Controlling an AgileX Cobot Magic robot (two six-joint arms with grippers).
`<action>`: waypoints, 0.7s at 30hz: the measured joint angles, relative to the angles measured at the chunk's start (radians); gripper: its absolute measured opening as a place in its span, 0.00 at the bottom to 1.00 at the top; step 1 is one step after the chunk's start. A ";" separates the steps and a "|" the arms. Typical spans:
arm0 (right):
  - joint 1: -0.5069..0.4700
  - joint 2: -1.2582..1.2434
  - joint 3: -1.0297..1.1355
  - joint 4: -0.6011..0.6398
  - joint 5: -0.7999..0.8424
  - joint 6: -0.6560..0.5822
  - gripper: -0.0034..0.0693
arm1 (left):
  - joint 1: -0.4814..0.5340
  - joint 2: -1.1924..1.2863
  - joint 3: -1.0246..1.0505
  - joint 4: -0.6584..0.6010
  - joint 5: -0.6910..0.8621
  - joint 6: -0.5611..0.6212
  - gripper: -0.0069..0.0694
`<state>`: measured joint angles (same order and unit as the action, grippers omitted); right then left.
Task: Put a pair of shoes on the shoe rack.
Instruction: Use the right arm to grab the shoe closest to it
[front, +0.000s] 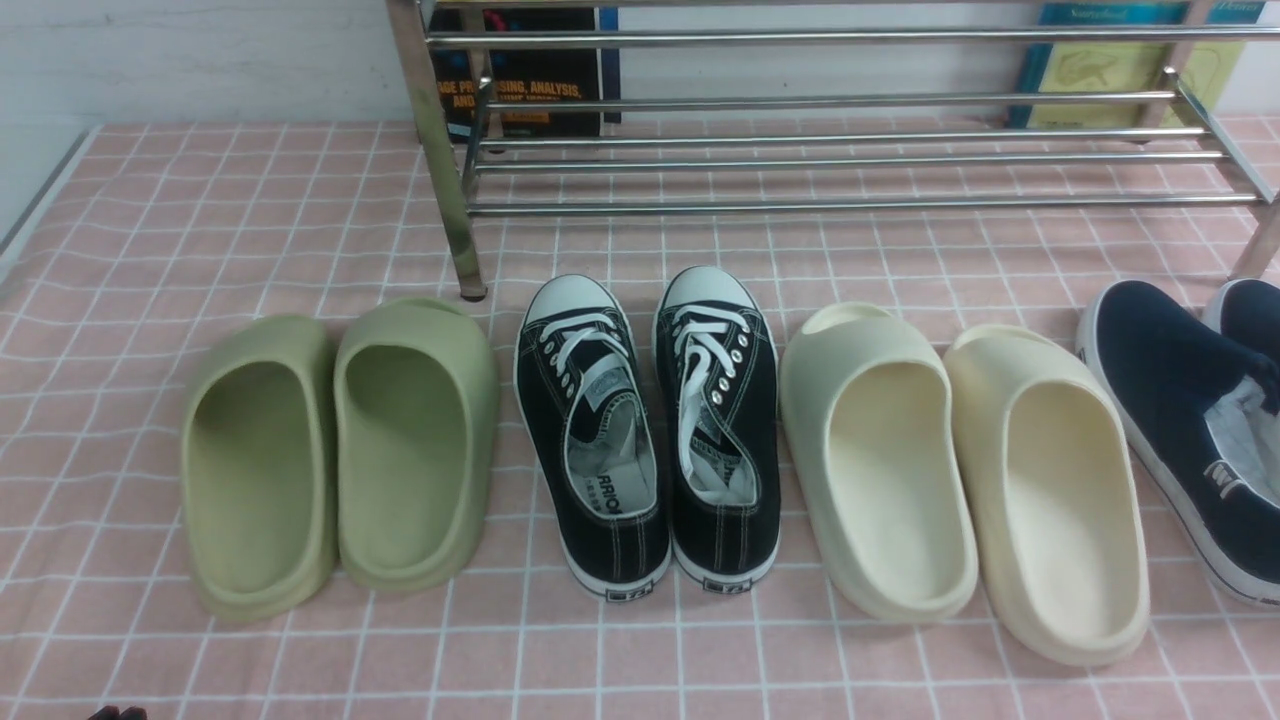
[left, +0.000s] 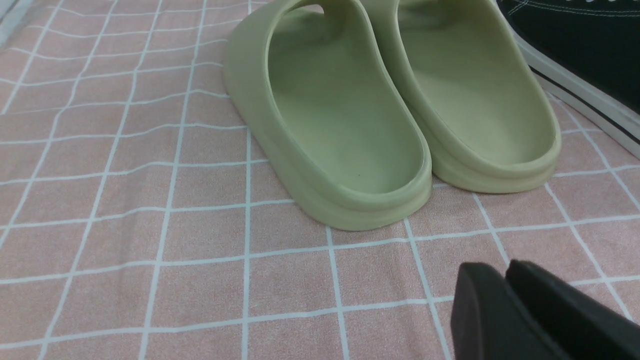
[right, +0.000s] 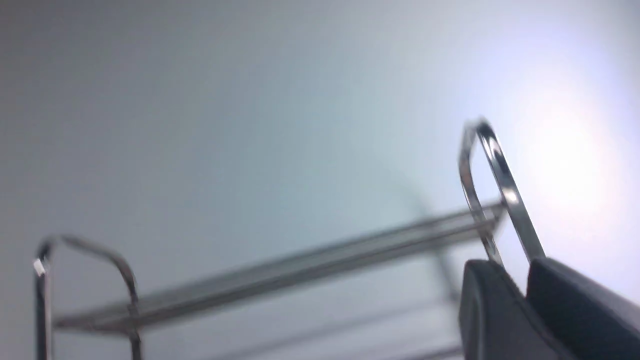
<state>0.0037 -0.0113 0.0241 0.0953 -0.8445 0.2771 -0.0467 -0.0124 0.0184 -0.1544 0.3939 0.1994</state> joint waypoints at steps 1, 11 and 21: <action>0.000 0.000 0.000 0.005 -0.019 0.011 0.22 | 0.000 0.000 0.000 0.000 0.000 0.000 0.22; 0.000 0.099 -0.277 0.008 0.469 -0.124 0.07 | 0.000 0.000 0.000 0.000 0.000 0.000 0.22; 0.000 0.613 -0.759 -0.123 1.079 -0.187 0.04 | 0.000 0.000 0.000 0.000 0.000 0.000 0.23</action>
<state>0.0037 0.6016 -0.7351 -0.0276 0.2347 0.0905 -0.0467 -0.0124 0.0184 -0.1544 0.3939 0.1994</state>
